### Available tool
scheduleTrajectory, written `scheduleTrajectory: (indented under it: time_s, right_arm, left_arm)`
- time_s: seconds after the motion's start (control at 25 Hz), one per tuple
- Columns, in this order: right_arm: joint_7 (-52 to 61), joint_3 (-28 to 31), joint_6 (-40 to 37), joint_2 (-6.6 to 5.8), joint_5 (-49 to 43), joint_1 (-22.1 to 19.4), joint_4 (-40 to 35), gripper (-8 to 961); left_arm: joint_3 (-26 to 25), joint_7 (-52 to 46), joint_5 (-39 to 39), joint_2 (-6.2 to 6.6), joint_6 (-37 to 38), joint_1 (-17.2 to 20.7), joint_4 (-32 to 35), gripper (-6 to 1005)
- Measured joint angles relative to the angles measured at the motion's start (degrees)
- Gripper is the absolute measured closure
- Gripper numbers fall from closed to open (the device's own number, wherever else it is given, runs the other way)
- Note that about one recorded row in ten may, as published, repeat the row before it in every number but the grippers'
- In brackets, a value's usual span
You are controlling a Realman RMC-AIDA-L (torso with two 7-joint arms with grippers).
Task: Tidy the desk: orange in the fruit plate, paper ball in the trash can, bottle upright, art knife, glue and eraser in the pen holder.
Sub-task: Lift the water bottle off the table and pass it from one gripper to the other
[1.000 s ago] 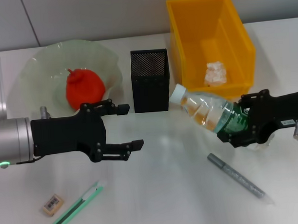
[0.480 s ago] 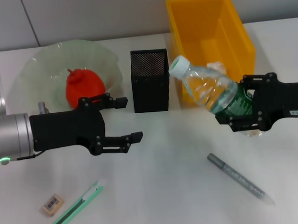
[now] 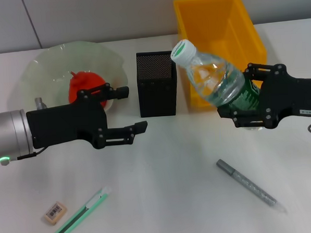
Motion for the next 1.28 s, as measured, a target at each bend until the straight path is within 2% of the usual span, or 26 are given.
scheduleTrajectory:
  time_s: [0.4,0.68,0.92,1.2,1.24,1.28]
  right_arm:
    - [-10.4,1.9,-3.3,-0.09,8.3,0.7,7.6,186]
    - [-15.7,5.2,-5.9,0.05,9.9,2.2,13.1,186]
    - [-20.0,6.0,-6.7,-0.01,12.9,3.1,17.8,187]
    - [-23.4,6.1,-6.8,0.13,14.8,4.7,22.5,187]
    - [-23.4,6.1,-6.8,0.13,14.8,4.7,22.5,187]
    - [-23.5,6.1,-6.8,0.12,15.0,5.0,23.0,187]
  left_arm:
    - [0.0,0.0,-3.9,-0.04,-1.7,0.2,-0.4,138]
    - [0.2,1.3,-10.3,-0.04,-2.8,0.6,-2.8,138]
    - [0.5,2.4,-14.2,-0.04,-2.7,0.8,-5.3,138]
    - [0.5,2.4,-14.7,-0.06,-2.6,0.9,-5.6,138]
    - [0.7,3.6,-18.1,-0.11,-2.0,1.3,-7.8,138]
    - [0.7,3.6,-18.1,-0.11,-2.0,1.3,-7.8,138]
